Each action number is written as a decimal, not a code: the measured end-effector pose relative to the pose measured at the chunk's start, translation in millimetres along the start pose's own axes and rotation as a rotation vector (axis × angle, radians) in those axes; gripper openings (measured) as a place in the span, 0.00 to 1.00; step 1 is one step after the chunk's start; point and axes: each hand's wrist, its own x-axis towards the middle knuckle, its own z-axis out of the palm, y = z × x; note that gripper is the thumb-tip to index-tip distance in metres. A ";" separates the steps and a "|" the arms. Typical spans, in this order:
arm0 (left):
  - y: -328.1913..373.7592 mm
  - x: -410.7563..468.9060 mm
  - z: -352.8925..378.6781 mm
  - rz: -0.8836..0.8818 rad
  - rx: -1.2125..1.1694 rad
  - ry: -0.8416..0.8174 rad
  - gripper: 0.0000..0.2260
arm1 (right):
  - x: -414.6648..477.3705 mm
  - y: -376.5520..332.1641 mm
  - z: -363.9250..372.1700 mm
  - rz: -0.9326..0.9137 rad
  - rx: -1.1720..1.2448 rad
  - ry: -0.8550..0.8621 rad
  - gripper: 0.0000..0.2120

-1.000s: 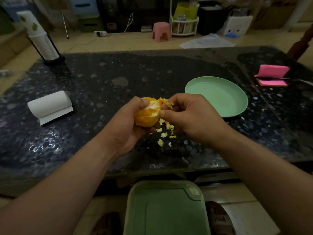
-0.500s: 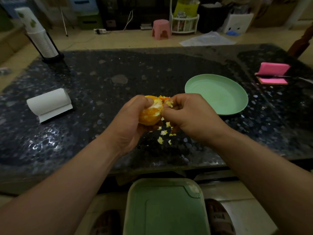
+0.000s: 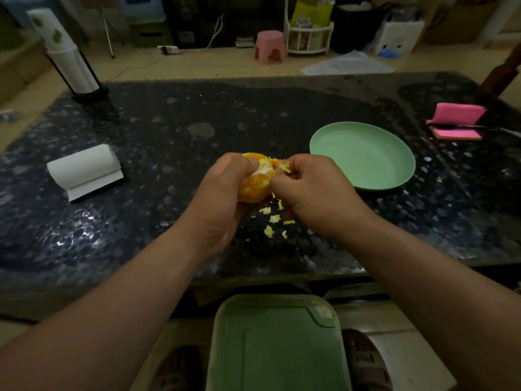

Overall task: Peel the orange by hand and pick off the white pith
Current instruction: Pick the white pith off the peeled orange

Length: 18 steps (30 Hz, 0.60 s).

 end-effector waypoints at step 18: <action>-1.0 -1.1 4.4 0.120 0.052 0.077 0.10 | -3.7 -2.6 4.1 0.053 0.212 0.037 0.08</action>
